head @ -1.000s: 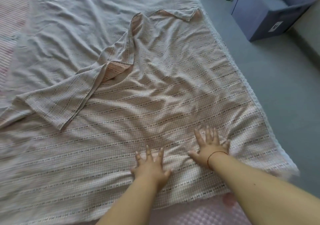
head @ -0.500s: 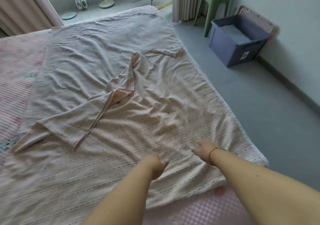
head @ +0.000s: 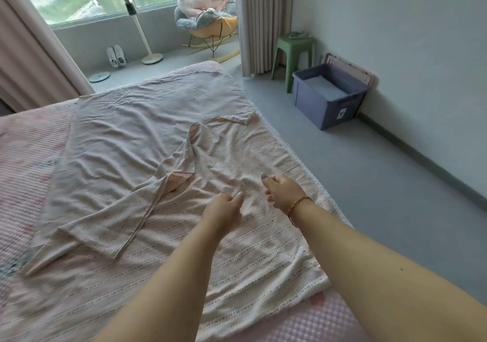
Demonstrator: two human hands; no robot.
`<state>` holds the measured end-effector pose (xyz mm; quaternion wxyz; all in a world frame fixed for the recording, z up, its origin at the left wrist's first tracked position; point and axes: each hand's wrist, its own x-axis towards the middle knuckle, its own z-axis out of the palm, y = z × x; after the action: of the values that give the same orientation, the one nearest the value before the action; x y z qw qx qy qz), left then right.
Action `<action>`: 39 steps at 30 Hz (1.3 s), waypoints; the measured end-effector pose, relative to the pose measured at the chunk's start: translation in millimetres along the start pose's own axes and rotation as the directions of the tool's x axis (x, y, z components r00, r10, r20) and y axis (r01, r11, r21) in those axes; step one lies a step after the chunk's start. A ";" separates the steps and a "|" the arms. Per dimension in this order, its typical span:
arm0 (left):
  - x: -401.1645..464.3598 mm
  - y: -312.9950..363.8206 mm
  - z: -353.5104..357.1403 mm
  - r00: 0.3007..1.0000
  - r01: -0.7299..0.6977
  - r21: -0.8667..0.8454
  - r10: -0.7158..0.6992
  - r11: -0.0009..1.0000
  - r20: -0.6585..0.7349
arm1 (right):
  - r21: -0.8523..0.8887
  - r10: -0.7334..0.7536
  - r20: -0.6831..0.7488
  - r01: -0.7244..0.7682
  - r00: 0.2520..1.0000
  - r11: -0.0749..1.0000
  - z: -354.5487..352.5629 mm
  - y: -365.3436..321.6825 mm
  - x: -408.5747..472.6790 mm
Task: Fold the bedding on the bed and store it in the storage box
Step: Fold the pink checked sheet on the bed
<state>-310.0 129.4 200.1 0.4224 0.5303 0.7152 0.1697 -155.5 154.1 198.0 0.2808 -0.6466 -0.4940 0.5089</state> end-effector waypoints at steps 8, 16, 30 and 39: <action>3.2 67.5 14.0 0.991 -0.034 -0.206 0.007 0.978 -0.130 | 0.235 -0.062 0.033 0.053 0.998 0.971 -51.0 -19.5 -0.9; 32.3 163.3 85.4 0.944 -0.008 -0.366 -0.114 0.931 -0.310 | 0.199 -0.215 0.179 0.178 0.960 0.964 -158.7 -33.7 61.7; 30.4 238.1 149.9 0.847 0.108 -0.546 -0.365 0.831 -0.386 | 0.207 -0.175 0.439 0.091 0.881 0.974 -249.0 -23.2 99.0; 105.0 265.3 154.4 0.779 0.164 -0.613 -0.483 0.773 -0.400 | 0.190 -0.099 0.536 -0.006 0.839 0.982 -275.6 -37.6 182.3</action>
<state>-34.2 293.2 248.4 0.3618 0.1803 0.8080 0.4286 88.0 374.5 250.5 0.2002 -0.4352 -0.5197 0.7075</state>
